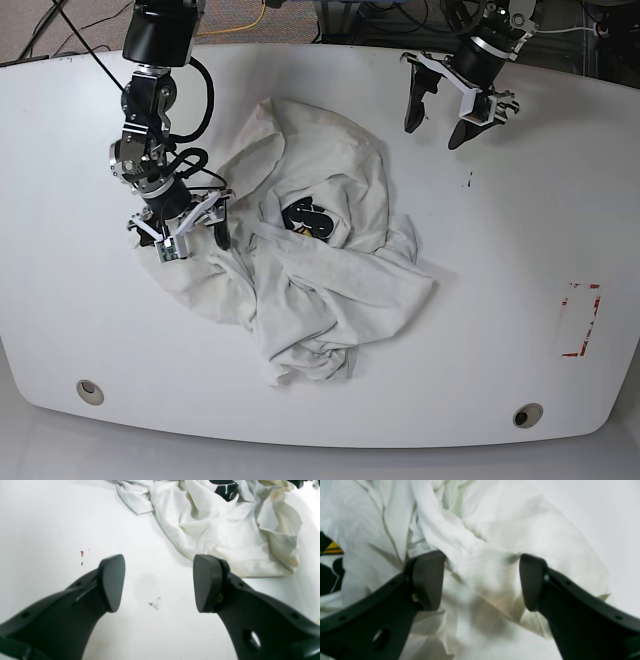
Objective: Layout the t-shirt on the table in an organized manner, then fold the t-shirt properly
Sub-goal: 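Lower both grippers toward the crumpled white t-shirt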
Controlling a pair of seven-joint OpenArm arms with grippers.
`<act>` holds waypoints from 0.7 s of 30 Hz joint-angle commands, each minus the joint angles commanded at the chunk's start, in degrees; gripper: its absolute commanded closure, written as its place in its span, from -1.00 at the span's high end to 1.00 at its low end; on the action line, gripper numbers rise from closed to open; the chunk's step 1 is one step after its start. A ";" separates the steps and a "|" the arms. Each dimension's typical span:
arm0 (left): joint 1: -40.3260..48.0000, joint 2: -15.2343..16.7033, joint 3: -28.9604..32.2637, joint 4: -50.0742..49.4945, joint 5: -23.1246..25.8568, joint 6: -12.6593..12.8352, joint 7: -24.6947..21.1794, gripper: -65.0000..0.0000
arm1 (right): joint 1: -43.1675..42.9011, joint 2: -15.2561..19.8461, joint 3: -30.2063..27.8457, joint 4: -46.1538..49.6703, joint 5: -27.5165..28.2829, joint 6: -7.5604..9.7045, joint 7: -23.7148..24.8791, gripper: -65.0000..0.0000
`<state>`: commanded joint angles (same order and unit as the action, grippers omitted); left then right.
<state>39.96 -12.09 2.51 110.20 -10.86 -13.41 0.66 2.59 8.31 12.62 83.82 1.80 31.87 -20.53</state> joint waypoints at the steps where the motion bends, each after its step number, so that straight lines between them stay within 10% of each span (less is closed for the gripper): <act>1: 0.00 0.00 0.00 0.00 0.09 0.00 0.00 0.24 | 0.00 0.53 -1.14 0.00 0.00 -0.09 0.00 0.40; 15: -0.09 0.09 0.26 -0.09 0.09 0.00 0.00 0.25 | 4.31 1.05 -2.99 -5.45 0.00 -0.44 0.44 0.37; 21: -0.35 0.79 0.88 -0.18 0.00 0.09 0.00 0.25 | 5.80 2.11 -2.99 -7.56 0.00 -0.35 1.23 -0.23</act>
<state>39.60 -11.30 3.38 110.02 -10.86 -13.32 0.66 8.40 10.42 9.63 76.26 1.80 31.52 -19.30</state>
